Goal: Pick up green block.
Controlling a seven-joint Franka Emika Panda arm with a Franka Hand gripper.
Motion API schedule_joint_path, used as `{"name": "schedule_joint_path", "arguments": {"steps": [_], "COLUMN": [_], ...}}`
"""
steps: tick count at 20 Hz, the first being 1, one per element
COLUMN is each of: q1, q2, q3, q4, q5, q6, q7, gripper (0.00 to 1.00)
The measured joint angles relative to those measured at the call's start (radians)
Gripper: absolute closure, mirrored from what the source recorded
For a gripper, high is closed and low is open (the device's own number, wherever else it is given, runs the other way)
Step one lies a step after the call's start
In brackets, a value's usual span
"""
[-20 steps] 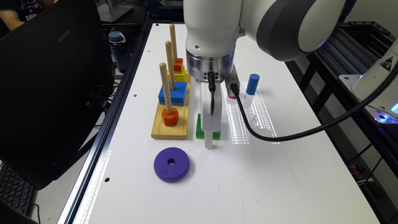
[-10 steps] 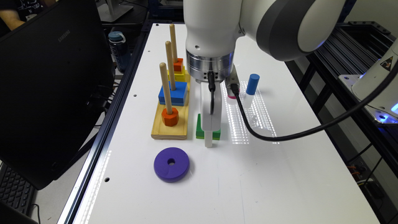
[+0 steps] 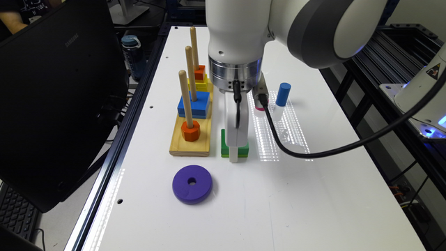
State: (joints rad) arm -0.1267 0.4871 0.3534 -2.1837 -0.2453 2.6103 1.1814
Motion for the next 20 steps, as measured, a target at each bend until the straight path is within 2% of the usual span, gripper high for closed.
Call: {"name": "schedule_joint_path", "arguments": {"steps": [16, 17, 20], "q1": [0.0, 0.0, 0.0], "q2": [0.0, 0.0, 0.0], "q3": [0.0, 0.0, 0.0], "q4": [0.0, 0.0, 0.0], "q5": [0.0, 0.0, 0.0], "q6": [0.0, 0.0, 0.0], "q7": [0.0, 0.0, 0.0], "gripper": [0.0, 1.0, 1.0]}}
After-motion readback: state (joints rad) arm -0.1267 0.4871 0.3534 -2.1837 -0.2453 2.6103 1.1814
